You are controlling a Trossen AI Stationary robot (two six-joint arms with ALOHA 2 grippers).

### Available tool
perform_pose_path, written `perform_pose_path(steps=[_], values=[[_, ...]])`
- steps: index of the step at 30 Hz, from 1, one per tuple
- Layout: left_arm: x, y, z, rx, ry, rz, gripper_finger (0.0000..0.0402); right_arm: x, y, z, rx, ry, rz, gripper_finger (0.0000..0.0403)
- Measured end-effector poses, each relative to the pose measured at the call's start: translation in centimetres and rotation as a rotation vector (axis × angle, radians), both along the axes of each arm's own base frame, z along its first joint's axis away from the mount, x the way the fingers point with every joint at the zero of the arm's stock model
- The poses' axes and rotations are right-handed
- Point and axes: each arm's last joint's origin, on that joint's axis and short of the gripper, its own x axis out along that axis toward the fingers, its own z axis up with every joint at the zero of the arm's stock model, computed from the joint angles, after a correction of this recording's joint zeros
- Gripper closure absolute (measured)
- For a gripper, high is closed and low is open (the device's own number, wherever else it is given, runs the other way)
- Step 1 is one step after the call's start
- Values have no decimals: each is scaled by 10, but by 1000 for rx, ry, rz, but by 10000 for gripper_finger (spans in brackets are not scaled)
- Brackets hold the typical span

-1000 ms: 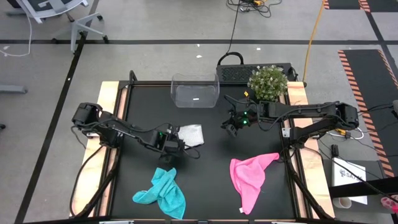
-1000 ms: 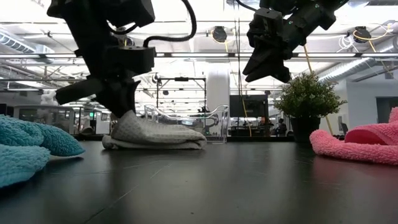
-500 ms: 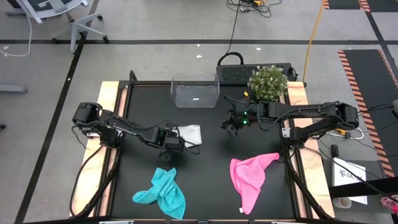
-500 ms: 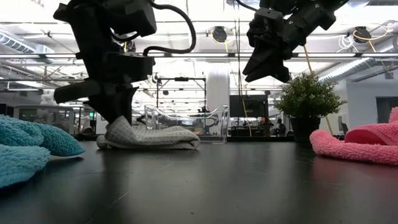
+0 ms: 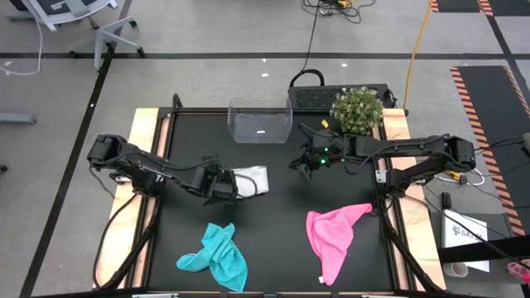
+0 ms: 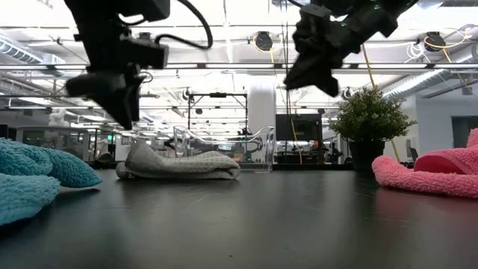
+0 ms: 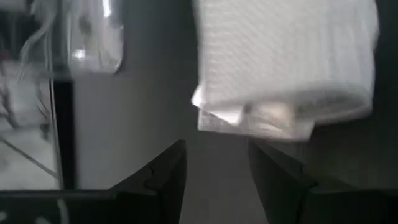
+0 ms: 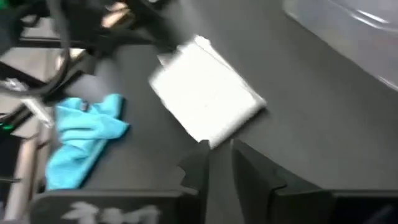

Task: Fold microfiber towels
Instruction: Fold the gray microfiber cloth, then put the gray microfiber cloth into the transparent bin

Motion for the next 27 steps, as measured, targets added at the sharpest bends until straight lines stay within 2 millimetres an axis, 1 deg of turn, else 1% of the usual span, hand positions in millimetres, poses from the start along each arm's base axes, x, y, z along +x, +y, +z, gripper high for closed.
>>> perform_pose_path(steps=[2, 4, 6, 9, 10, 13, 15, 18, 20, 23, 27], values=[[-5, 3, 2, -19, -62, 141, 227, 11, 3, -3, 16, -54, 53, 383], [-9, 6, 4, -25, -111, 263, 227, 22, 6, -9, 34, -96, 94, 397], [-11, 7, 6, -40, -171, 354, 227, 36, 10, -21, 53, -87, 106, 398], [-15, 8, 8, -40, -205, 450, 227, 56, 13, -38, 71, -32, 144, 402], [-15, 8, 7, -42, -217, 481, 227, 66, 14, -42, 63, -20, 153, 402], [-21, 10, 9, -40, -224, 562, 227, 93, 15, -49, 15, -11, 187, 402], [-21, 10, 8, -40, -241, 610, 227, 113, 14, -50, -39, -32, 199, 403], [-24, 11, 8, -34, -255, 676, 227, 133, 14, -53, -77, -28, 226, 403], [-26, 11, 8, -29, -254, 704, 227, 140, 14, -56, -126, 8, 220, 403], [-26, 12, 8, -27, -265, 734, 227, 143, 12, -64, -211, 72, 190, 403], [-26, 15, 8, -27, -274, 754, 227, 144, 10, -75, -240, 122, 159, 403]])
